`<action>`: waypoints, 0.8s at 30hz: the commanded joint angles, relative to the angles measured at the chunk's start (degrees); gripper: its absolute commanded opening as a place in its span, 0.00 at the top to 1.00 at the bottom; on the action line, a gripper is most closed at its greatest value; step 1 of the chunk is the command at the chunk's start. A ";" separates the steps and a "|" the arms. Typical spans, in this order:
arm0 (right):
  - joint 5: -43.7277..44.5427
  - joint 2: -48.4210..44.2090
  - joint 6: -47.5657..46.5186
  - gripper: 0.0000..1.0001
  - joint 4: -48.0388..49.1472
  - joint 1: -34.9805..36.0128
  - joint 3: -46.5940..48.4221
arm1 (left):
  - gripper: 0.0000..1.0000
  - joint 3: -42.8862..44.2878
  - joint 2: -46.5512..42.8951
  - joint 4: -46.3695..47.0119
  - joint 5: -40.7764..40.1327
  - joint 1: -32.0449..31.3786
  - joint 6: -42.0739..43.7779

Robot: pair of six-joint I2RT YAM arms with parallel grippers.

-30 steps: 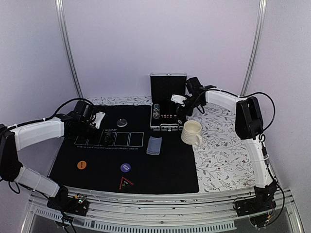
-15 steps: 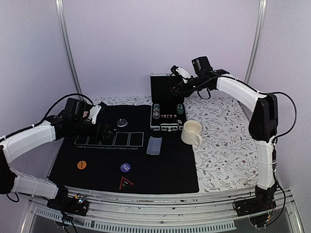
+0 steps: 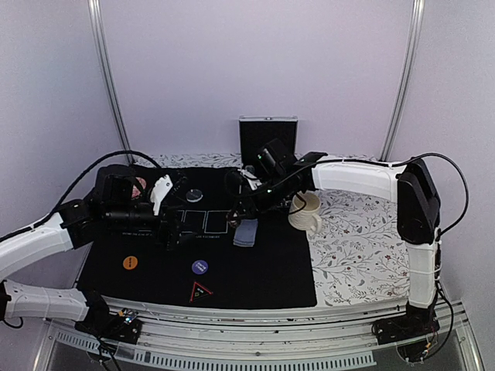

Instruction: Distribute texas hold em gaming equipment

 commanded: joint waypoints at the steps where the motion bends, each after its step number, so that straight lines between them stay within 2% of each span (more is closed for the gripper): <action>1: -5.73 -5.76 11.05 0.99 8.89 2.21 -6.68 | 0.03 -2.98 -2.20 1.31 -3.14 -5.97 6.86; 7: -10.31 -6.78 18.08 0.99 18.86 4.88 -14.53 | 0.02 -3.46 -0.32 0.99 -6.70 -12.69 11.94; 11: -10.83 -7.20 19.91 0.99 20.96 5.75 -16.61 | 0.02 -3.19 3.18 2.01 -9.72 -15.61 13.82; 18: -11.81 -10.12 24.36 0.99 29.41 6.29 -26.86 | 0.02 -1.45 9.84 1.22 -9.62 -17.46 14.22; 24: -7.92 -9.40 23.87 0.98 28.72 7.99 -30.88 | 0.02 -1.69 10.02 -2.38 -8.51 -17.69 12.72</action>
